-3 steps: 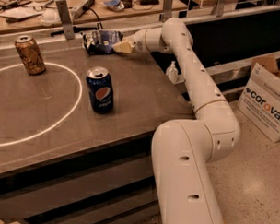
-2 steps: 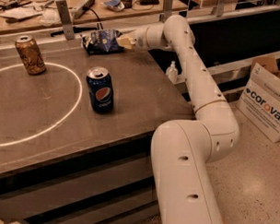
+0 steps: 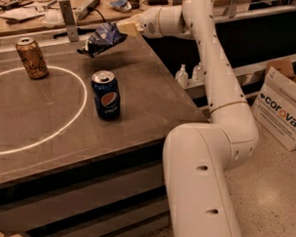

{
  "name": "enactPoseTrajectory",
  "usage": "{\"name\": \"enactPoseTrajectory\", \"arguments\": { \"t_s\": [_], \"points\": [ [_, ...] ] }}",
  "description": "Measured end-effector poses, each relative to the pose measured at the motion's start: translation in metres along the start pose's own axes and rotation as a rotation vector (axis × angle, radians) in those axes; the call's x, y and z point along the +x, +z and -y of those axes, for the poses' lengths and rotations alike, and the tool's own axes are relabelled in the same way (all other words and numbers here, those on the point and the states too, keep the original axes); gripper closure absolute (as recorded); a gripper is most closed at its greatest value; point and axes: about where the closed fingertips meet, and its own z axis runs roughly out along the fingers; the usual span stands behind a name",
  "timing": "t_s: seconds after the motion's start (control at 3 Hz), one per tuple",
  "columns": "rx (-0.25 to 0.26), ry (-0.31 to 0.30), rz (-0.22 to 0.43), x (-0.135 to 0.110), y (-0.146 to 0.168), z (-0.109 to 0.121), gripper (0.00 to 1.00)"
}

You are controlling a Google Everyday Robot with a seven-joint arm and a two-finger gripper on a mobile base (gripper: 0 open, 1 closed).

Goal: Move blue chip bag near orange can

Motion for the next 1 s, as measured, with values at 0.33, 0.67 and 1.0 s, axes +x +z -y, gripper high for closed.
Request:
{"name": "enactPoseTrajectory", "arguments": {
  "t_s": [0.33,0.67,1.0],
  "points": [
    [-0.127,-0.012,0.022,-0.024,0.001,-0.041,1.00],
    [-0.230,-0.012,0.030,-0.034,0.011,-0.075,1.00],
    [-0.290,-0.007,0.036,-0.038,0.021,-0.098,1.00]
  ]
}}
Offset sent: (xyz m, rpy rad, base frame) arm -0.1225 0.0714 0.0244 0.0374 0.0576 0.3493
